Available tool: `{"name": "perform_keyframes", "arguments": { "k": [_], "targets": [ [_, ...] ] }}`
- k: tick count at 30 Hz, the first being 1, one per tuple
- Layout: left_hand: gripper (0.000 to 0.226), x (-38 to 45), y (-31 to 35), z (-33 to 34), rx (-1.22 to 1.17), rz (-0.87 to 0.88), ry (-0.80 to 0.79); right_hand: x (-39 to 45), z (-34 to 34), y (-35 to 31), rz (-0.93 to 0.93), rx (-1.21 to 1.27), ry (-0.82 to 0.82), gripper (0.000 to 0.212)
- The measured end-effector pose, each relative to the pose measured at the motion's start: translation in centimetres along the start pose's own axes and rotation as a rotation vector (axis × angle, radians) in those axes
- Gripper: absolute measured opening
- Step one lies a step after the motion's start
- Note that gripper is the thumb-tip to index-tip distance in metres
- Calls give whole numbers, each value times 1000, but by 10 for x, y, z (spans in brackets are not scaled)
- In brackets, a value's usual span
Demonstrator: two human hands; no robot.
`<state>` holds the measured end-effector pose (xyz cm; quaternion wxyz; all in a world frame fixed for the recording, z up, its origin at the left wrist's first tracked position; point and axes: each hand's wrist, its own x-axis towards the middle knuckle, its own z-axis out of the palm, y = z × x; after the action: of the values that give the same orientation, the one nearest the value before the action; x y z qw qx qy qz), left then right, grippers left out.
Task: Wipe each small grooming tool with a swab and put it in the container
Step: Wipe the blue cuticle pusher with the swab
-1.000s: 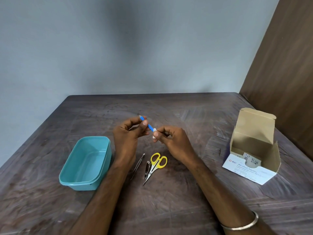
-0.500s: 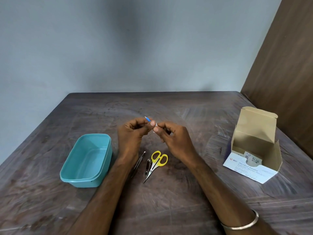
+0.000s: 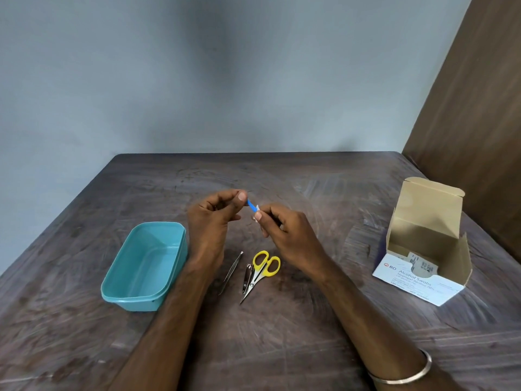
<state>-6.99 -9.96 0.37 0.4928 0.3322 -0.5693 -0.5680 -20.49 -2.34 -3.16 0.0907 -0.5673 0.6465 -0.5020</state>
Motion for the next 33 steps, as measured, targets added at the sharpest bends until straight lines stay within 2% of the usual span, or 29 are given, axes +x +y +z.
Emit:
{"name": "perform_keyframes", "arguments": {
  "k": [7,15,21,27,33],
  "targets": [
    [13,0,-6,5,-3,-72,-53,-2,1,-2,-33,11,41,20],
    [2,-1,-6,3,-17,-123,-118,-2,-1,-4,-48,-29,95,20],
    [3,-1,-6,3,-1,-116,-117,-1,0,-2,-34,-9,23,22],
    [6,-2,-5,3,33,-74,-78,-2,-3,-4,10,150,-41,14],
    [6,-3,2,2,-3,-33,1,1,-6,-5,161,416,35,6]
  ]
}}
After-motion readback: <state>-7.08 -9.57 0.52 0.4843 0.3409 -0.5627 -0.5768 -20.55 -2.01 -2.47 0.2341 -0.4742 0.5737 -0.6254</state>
